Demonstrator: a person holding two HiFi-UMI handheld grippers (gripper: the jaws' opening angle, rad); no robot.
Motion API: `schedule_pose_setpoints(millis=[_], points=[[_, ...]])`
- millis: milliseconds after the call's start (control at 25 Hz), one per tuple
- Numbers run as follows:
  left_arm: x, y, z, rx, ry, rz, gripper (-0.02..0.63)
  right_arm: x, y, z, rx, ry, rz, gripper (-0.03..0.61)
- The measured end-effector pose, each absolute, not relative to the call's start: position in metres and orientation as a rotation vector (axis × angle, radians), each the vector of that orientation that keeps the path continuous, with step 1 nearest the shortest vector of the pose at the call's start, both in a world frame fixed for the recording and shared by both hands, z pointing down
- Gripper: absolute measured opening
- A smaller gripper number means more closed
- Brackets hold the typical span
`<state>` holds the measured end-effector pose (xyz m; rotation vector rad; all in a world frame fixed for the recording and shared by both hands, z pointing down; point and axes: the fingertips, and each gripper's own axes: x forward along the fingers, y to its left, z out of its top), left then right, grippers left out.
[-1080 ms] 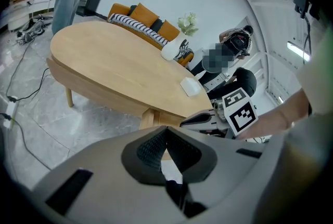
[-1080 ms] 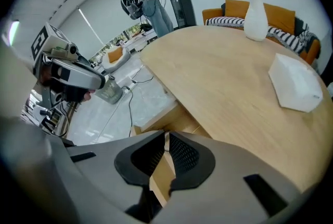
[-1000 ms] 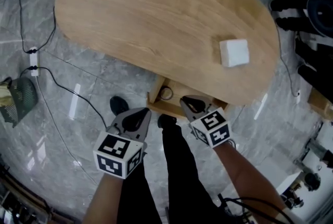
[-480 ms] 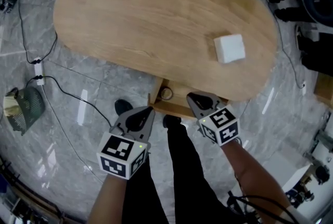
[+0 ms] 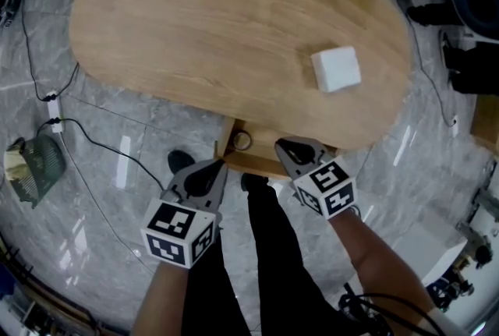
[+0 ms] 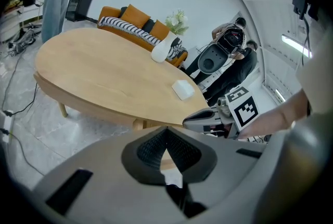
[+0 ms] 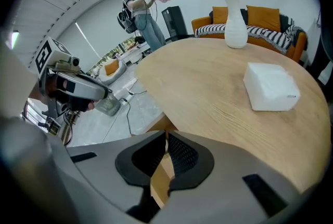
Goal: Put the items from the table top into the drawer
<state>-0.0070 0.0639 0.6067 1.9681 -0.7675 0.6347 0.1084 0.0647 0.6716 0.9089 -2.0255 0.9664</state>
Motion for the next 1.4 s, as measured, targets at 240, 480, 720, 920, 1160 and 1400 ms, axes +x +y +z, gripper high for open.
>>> schedule_pose_setpoints(millis=[240,480,720,920,1160,1400], points=[[0.004,0.063,0.611,1.969,-0.747,0.64,0.0,0.114,0.059,0.675,0.927,-2.031,0.974,0.043],[0.021,0.061,0.607,1.973,-0.721,0.643,0.0,0.122,0.05,0.67,0.95,-2.04,0.975,0.043],[0.036,0.047,0.604,1.982,-0.714,0.635,0.0,0.14,0.032,0.669,0.983,-2.034,0.963,0.044],[0.047,0.036,0.6,1.99,-0.71,0.632,0.0,0.158,0.014,0.666,1.038,-2.023,0.948,0.046],[0.057,0.03,0.595,1.989,-0.704,0.638,0.001,0.183,-0.012,0.656,1.134,-2.003,0.913,0.147],[0.07,0.02,0.593,1.99,-0.702,0.637,0.001,0.22,-0.043,0.642,1.258,-1.98,0.862,0.19]])
